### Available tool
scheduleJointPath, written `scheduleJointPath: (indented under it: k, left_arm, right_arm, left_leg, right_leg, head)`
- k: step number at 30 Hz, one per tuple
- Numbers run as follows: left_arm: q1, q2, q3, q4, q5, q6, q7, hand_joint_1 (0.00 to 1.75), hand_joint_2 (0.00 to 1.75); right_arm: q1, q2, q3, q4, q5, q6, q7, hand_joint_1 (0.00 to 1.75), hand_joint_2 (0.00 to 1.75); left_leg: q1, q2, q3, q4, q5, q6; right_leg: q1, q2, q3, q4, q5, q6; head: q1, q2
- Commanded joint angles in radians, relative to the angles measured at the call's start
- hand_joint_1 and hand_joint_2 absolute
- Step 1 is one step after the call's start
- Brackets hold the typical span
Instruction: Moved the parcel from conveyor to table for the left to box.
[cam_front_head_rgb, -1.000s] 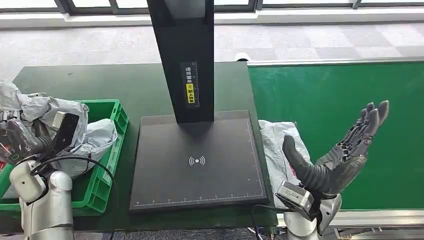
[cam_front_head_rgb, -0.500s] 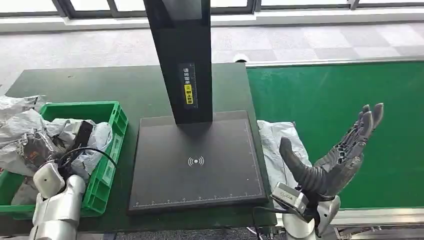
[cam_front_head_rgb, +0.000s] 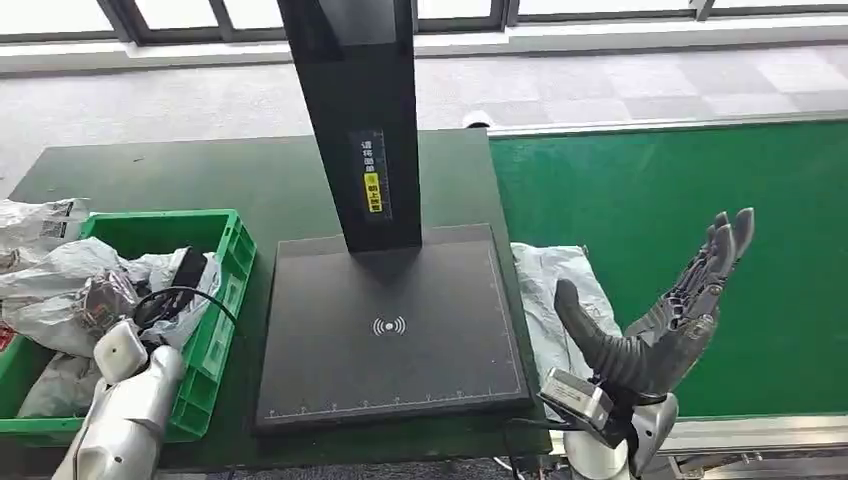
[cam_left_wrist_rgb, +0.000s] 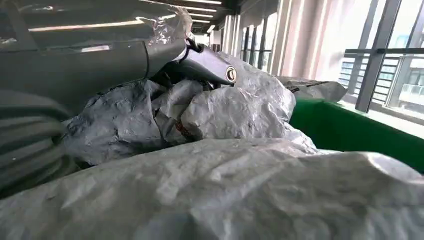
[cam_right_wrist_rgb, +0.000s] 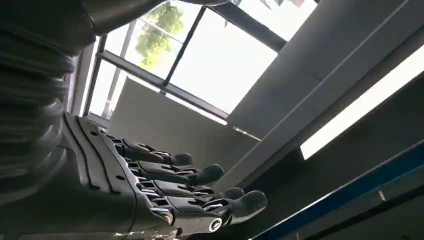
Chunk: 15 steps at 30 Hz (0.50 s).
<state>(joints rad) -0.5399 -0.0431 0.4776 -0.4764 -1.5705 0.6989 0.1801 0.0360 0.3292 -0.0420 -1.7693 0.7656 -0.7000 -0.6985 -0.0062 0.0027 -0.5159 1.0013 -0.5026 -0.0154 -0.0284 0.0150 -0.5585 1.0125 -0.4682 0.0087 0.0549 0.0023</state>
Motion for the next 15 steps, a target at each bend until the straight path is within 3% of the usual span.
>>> scheduleJointPath:
  k: [1,8,15]
  left_arm:
    - [0.083,0.011,-0.007,0.127,0.000,-0.001,-0.006,1.75,1.75]
    - [0.083,0.011,-0.007,0.127,0.000,-0.001,-0.006,1.75,1.75]
    - [0.083,0.011,-0.007,0.127,0.000,-0.001,-0.006,1.75,1.75]
  right_arm:
    - [0.025,0.020,-0.018,0.019,-0.008,0.002,0.000,0.00,1.75]
    - [0.025,0.020,-0.018,0.019,-0.008,0.002,0.000,0.00,1.75]
    - [0.025,0.020,-0.018,0.019,-0.008,0.002,0.000,0.00,1.75]
  left_leg:
    - [0.001,0.002,0.001,-0.005,0.002,-0.001]
    - [-0.001,0.001,0.008,-0.004,-0.002,-0.001]
    - [0.000,0.002,0.004,-0.006,0.000,-0.002]
  right_leg:
    - [0.001,0.001,0.000,-0.005,0.002,-0.002]
    - [-0.001,0.000,0.005,-0.001,-0.003,-0.002]
    - [0.000,0.001,0.002,-0.003,-0.001,-0.002]
  head:
    - [0.000,0.000]
    - [0.000,0.000]
    - [0.000,0.000]
